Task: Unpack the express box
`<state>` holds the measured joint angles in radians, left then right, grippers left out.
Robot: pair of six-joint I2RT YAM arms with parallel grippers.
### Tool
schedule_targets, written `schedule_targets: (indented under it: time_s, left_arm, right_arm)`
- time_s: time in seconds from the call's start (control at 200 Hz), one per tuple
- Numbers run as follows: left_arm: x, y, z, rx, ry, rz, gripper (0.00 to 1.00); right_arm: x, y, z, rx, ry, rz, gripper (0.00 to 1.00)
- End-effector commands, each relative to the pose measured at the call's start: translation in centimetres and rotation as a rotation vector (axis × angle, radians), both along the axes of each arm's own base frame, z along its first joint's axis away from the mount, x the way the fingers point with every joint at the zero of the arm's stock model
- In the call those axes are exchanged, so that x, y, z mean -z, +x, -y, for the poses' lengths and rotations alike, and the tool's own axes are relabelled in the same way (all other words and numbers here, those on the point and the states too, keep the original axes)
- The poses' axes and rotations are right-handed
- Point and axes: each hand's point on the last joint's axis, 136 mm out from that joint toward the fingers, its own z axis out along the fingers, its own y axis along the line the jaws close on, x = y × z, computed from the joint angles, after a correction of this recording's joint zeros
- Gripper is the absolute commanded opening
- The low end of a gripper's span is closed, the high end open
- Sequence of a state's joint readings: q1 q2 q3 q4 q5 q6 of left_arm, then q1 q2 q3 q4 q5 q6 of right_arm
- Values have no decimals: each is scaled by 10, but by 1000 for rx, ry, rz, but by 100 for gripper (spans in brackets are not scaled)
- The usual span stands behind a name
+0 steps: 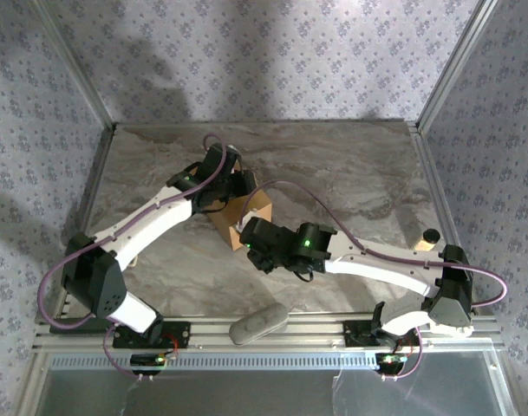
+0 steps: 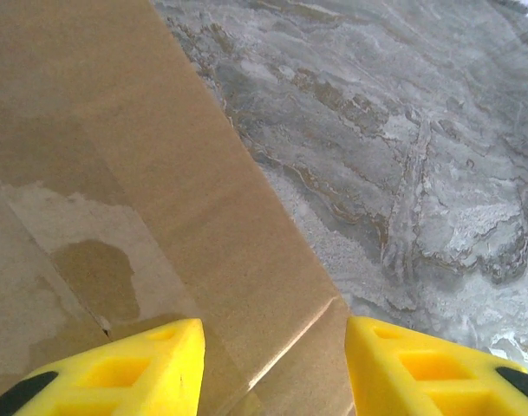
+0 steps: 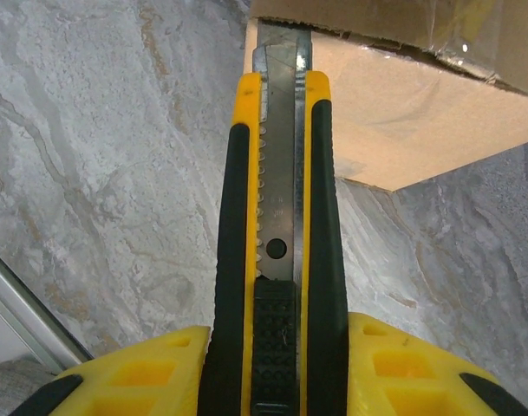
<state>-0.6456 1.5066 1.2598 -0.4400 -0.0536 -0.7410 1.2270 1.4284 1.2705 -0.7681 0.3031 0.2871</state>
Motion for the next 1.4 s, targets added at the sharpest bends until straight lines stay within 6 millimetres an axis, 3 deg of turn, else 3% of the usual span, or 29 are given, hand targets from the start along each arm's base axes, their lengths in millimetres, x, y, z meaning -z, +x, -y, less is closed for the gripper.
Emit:
schedule_targets:
  time_s: [0.0,0.15,0.43,0.855,0.88,1.015,1.209,1.394]
  left_arm:
    - [4,-3,-16,-31,28,25,47]
    - [11,-4,-28,-59,26,32,46]
    - [6,-5,-39,-81,32,67,46]
    - [0,-7,-43,-67,32,114,45]
    - [-1,-8,-43,-66,31,114,45]
    - [-9,-10,-43,-57,18,131,45]
    - [-38,-21,-55,-71,-4,156,50]
    - [-39,-42,-86,-122,22,95,50]
  right_arm:
    - [-15,7,3,37,1,58,0]
    - [-13,2,10,45,-34,66,0]
    - [-10,-2,27,88,-53,69,0]
    - [-14,-2,58,174,-36,93,0]
    - [-3,-3,64,175,-66,84,0]
    - [-2,-2,74,200,-73,86,0]
    - [-3,12,79,257,-1,62,0]
    - [-8,40,77,302,77,58,0]
